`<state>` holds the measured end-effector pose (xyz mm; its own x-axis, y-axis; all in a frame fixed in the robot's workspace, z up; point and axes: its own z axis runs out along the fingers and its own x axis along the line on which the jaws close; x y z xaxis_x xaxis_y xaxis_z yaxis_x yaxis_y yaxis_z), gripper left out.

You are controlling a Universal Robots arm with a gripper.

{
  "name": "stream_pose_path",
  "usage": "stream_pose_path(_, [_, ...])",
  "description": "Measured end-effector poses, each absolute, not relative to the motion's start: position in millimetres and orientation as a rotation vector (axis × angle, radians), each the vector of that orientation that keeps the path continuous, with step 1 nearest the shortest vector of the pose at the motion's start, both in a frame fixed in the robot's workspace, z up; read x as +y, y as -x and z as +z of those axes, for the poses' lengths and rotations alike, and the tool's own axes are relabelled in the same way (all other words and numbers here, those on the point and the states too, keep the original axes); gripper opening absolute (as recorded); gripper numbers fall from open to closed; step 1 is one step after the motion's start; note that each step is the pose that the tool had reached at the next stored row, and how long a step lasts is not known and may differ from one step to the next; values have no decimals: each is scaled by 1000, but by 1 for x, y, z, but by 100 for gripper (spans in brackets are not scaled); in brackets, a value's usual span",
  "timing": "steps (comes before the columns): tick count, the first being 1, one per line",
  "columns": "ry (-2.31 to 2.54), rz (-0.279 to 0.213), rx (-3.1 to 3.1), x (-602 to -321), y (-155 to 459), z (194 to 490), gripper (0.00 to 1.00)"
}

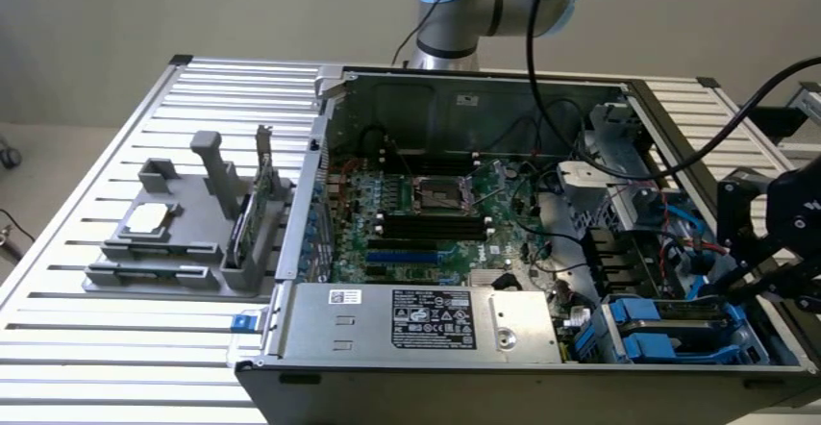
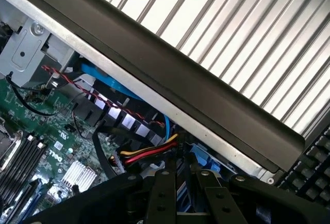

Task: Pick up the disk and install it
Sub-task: 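Insert the first disk wire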

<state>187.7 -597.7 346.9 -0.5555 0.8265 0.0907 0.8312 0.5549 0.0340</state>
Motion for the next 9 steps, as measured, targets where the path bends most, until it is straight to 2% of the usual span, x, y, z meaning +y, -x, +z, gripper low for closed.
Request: stream_pose_path(9, [1467,-133,-2693,-598,-189,344,22])
